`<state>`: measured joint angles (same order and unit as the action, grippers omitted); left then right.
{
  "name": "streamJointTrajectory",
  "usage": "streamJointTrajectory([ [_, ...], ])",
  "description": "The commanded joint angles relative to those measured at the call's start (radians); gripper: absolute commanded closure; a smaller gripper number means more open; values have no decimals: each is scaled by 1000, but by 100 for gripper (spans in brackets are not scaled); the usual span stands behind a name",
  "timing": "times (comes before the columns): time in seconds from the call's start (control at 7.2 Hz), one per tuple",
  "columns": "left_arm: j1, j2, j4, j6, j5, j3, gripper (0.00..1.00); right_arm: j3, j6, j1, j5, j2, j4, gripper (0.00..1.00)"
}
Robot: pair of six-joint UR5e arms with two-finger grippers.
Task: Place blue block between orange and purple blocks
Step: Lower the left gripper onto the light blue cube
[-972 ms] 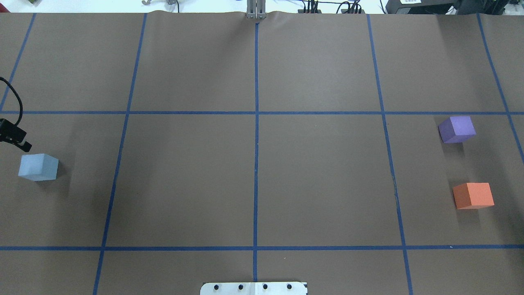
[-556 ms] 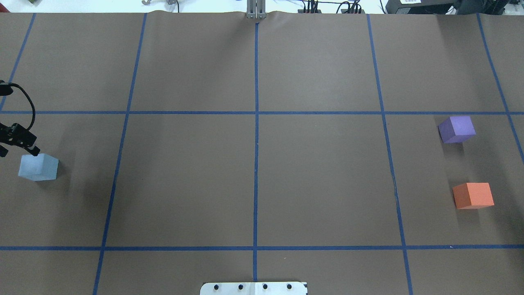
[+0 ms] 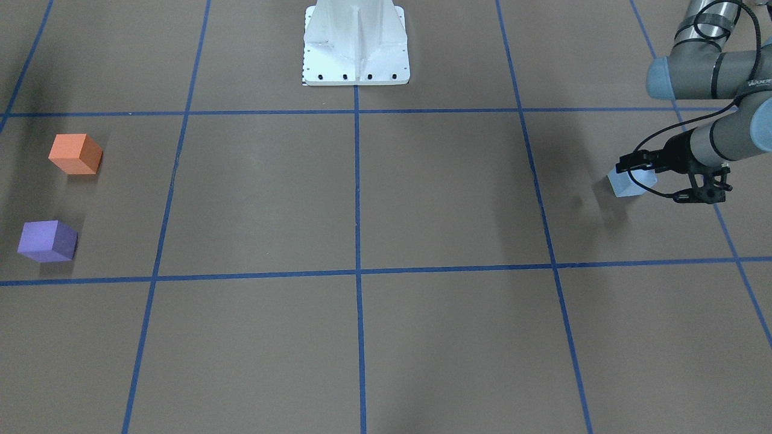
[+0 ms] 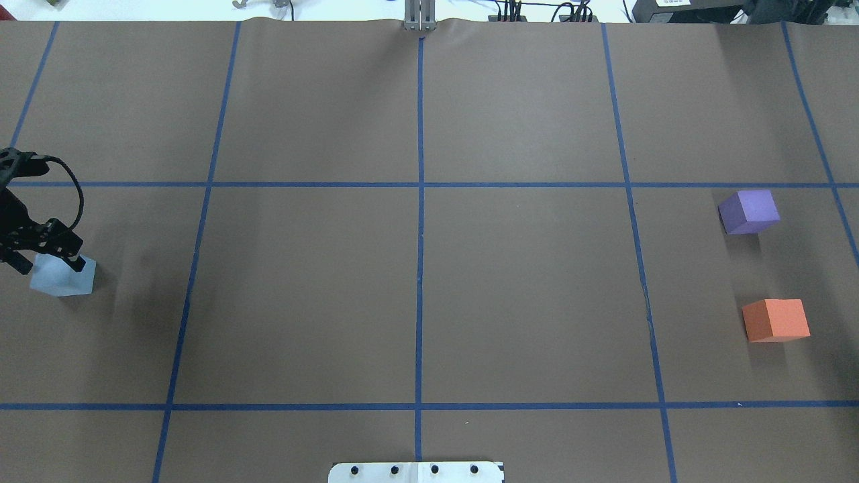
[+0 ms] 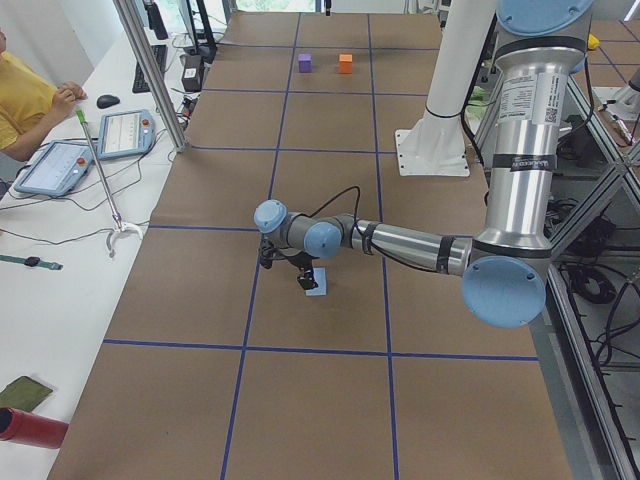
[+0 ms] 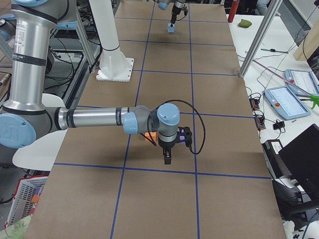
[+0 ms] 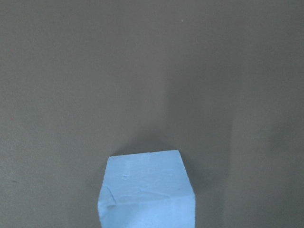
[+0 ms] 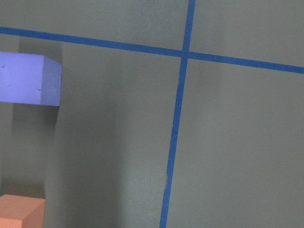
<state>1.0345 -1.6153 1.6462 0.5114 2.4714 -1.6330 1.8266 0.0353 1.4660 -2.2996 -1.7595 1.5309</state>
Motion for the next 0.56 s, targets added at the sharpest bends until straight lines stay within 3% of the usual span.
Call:
streamJointTrajectory([
  [0.0,-31,3,0,79,-93,5,0,-1,0,-1,-3,0,0,0],
  [0.42,-34,-1,62,142,-97,50,0,-3,0,-10,-3,0,2,0],
])
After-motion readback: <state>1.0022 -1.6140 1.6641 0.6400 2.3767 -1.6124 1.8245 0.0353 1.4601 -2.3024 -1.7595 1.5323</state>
